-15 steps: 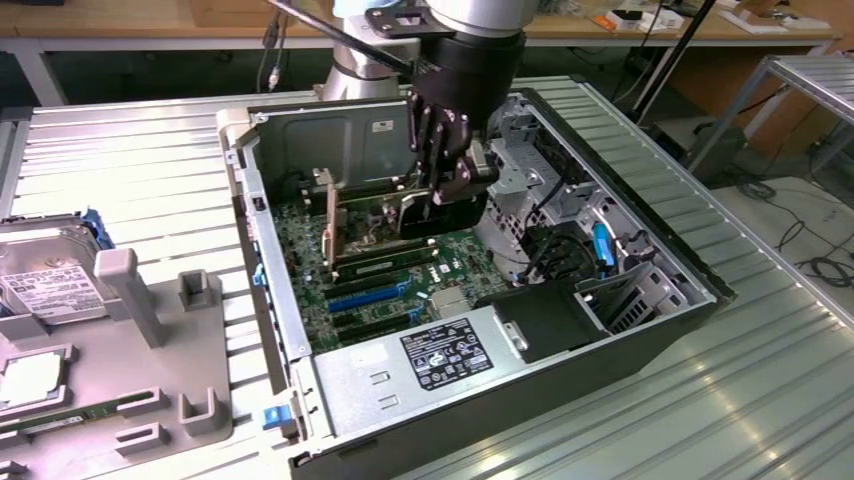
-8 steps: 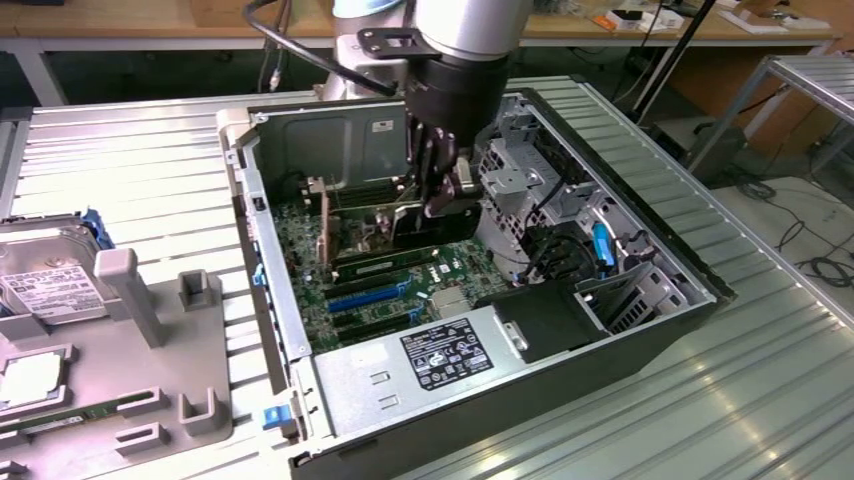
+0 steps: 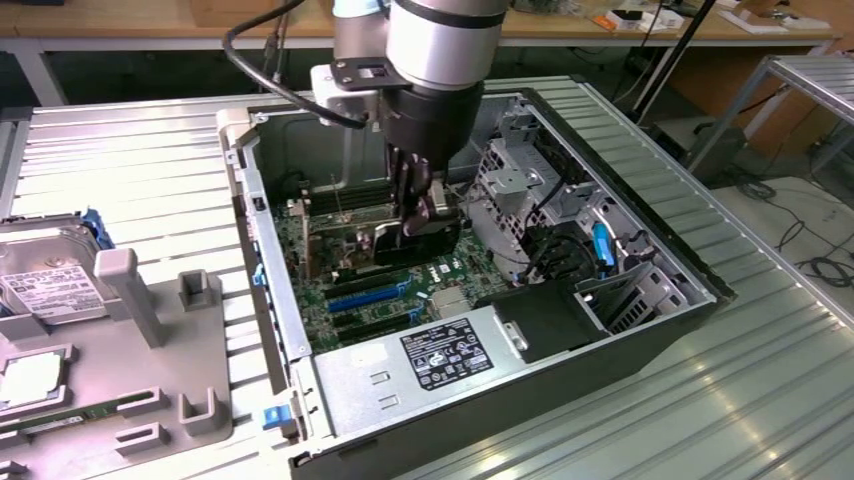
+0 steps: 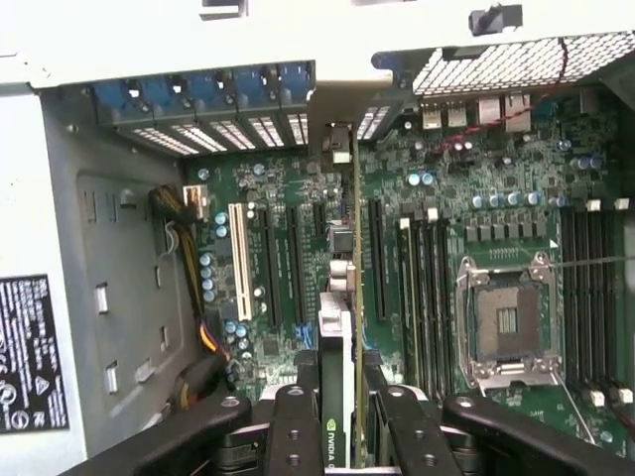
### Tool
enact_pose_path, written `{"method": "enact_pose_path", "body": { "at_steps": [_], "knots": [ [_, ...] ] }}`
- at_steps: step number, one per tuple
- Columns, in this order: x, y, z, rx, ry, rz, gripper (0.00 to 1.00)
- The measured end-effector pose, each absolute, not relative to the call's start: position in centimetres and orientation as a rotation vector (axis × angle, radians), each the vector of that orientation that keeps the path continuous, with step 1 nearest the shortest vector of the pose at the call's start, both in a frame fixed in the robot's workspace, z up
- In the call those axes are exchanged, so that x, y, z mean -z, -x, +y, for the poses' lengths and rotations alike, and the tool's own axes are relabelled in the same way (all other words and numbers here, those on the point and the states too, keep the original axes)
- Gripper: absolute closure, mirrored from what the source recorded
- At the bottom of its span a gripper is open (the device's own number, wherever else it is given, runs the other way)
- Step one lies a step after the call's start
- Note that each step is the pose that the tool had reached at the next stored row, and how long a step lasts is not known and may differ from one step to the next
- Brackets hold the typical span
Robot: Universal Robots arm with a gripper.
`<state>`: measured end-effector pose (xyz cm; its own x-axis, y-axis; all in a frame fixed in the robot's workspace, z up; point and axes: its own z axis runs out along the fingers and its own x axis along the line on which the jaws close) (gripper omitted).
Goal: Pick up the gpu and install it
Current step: 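Insert the gpu into the slot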
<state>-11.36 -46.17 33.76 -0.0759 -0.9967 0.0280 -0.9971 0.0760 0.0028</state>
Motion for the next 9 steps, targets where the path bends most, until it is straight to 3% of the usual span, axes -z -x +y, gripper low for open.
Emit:
{"method": "enact_pose_path", "body": {
  "at_steps": [9],
  "knots": [
    [-31.5,13.6,-45.9,-0.026,-2.119,-2.288,0.73]
  ]
}}
